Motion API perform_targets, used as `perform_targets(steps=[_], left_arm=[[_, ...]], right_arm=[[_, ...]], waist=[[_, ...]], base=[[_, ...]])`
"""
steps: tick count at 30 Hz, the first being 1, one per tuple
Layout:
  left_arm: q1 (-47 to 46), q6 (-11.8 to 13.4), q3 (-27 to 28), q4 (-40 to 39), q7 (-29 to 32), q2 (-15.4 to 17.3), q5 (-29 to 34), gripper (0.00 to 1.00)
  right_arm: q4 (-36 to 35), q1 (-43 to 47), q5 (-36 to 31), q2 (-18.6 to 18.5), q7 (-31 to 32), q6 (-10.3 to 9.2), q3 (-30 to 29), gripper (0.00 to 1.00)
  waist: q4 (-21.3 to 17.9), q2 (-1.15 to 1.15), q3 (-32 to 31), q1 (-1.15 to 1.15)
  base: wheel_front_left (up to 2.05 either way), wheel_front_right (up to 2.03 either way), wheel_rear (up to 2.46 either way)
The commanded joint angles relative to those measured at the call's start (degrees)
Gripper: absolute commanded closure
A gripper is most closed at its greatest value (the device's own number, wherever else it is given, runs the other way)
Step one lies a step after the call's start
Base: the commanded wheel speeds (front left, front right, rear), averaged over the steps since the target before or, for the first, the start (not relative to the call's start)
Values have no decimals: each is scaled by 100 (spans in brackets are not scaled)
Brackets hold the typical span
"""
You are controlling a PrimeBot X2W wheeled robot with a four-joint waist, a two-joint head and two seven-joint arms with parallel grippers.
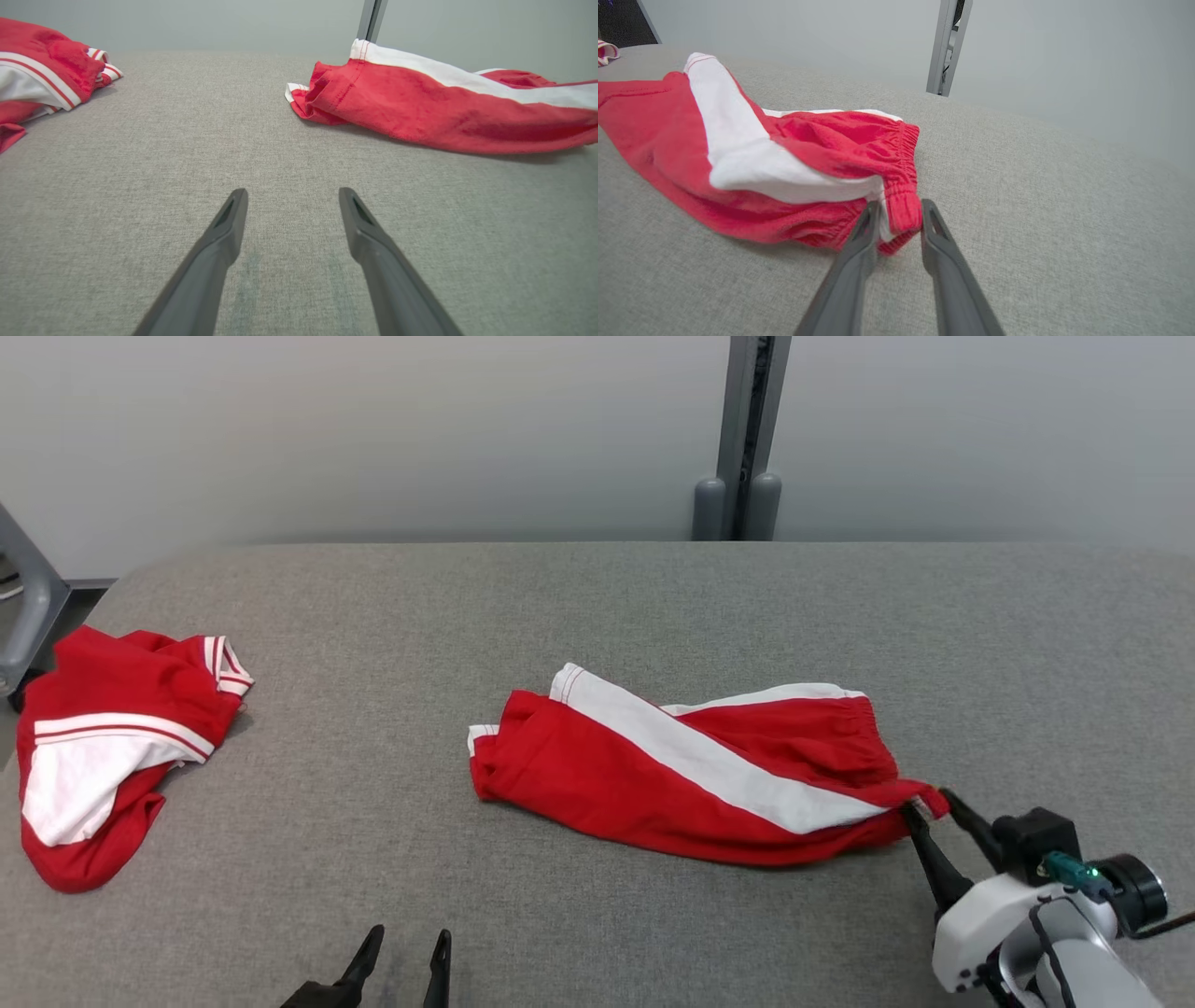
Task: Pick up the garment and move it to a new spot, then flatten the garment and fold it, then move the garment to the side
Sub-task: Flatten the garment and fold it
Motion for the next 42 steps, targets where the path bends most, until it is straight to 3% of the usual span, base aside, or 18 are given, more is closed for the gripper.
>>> perform_targets(steps=[1,9,15,23,42], left_arm=[[-115,-23,-17,7,-1,26,31,0],[-477,3,-135,-44,-2,23,-47,0],[-881,55,-196,-117,-1,23,-144,0],[-1610,83,-337,13,-1,23,-182,0],[-3623,-92,-599,3058,-1,28,-587,0]], right_arm=[[52,-179,-67,-27,-29,-1,-52,0],[85,-794,-463,129,-28,-1,-885,0],[-51,-490,-727,442,-29,-1,-1368,0],[-496,-27,-719,719,-29,-1,-1566,0],[-701,81,-751,872,-29,-1,-1559,0]], waist=[[73,0,94,0],[112,0,394,0],[-124,0,470,0],[-533,0,595,0],[-974,0,840,0]], base=[[0,0,0],[0,0,0],[0,0,0],[0,0,0],[0,0,0]])
